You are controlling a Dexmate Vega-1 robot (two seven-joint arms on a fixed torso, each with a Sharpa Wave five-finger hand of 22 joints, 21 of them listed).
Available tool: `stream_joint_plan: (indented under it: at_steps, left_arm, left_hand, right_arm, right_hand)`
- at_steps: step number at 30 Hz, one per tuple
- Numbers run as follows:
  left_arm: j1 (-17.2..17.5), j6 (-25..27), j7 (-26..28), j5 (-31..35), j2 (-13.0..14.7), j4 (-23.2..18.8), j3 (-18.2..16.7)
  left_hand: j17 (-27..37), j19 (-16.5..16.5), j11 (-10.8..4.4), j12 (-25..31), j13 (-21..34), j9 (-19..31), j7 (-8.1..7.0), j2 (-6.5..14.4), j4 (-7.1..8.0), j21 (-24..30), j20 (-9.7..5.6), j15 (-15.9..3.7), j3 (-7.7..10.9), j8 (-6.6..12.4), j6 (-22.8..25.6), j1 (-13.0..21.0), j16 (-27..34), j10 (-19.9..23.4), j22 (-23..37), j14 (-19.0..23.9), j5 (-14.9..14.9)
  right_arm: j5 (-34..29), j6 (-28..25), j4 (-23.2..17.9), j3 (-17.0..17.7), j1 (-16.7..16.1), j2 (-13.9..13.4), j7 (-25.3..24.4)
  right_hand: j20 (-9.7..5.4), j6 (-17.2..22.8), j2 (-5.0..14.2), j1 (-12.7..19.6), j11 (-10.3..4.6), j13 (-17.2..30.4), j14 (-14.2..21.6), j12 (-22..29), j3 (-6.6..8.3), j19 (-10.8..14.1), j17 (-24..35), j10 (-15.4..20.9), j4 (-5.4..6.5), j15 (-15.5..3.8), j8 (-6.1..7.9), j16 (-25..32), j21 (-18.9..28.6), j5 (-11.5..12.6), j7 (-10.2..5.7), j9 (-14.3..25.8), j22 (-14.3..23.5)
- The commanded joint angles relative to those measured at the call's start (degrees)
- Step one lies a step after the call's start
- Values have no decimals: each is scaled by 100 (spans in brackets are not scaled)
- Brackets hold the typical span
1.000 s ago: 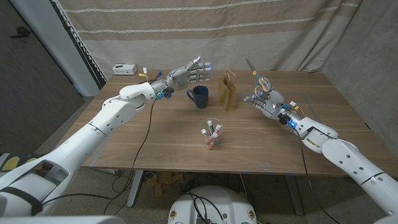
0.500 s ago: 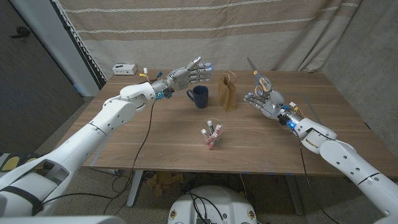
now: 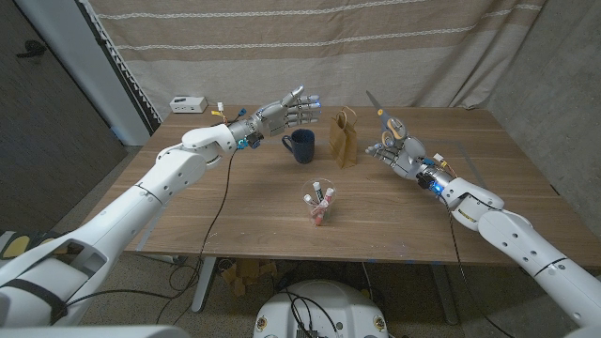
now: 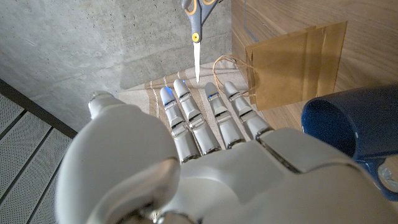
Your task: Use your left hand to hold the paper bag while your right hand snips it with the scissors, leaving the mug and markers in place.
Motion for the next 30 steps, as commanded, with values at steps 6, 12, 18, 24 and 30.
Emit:
stream_joint_plan:
  at_steps: [6,12,18,24,30]
  left_arm:
    - [3,12,-5,12,3,-10,1]
    - [15,5,4,12,7,-29,-4]
    - [20,-3,-1,11,9,-35,-5]
    - [29,-6,6,15,14,-52,-6]
    - [35,-3,17,19,21,-72,-5]
  left_hand:
    - [9,48,0,21,-3,20,4,18,2,-12,-430,-900,-16,6,56,-1,18,102,27,31,47]
    - [9,52,1,19,-3,20,-5,19,2,-18,-433,-901,-17,-4,53,-2,19,110,28,31,49]
    - [9,56,0,17,-4,19,-4,19,1,-25,-436,-901,-18,-4,73,-2,20,117,28,36,51]
    - [9,58,1,17,-4,19,-13,20,1,-32,-437,-902,-18,-9,79,-1,21,127,28,40,52]
    - [9,58,2,20,-4,18,-17,21,1,-39,-431,-903,-18,-19,74,-1,20,148,29,38,53]
  right_arm:
    - [-19,33,19,-29,-5,-15,89]
    - [-94,97,45,-51,6,-50,225]
    - [-225,138,11,-76,14,-140,277]
    - [-294,233,17,-79,0,-178,396]
    - [-374,331,26,-90,-3,-205,487]
  right_hand:
    - [-415,955,57,225,-430,-65,-92,-79,-96,-13,-16,329,-1,-819,34,-53,34,-20,940,33,12]
    - [-230,729,-504,-187,-390,-211,-352,-311,-507,-88,-112,55,89,-749,222,-216,2,-20,888,345,-10]
    - [-78,193,-732,-537,-228,-319,-684,-591,-757,-201,-228,-370,210,-717,182,-454,-86,81,886,479,-31]
    - [122,-69,-848,-868,-135,-437,-1001,-1019,-962,-322,-362,-1052,343,-380,-210,-717,-213,184,946,-67,-46]
    - [288,-263,-914,-1101,-74,-479,-1284,-1233,-1093,-494,-428,-1339,442,-120,-386,-912,-337,221,987,-264,-54]
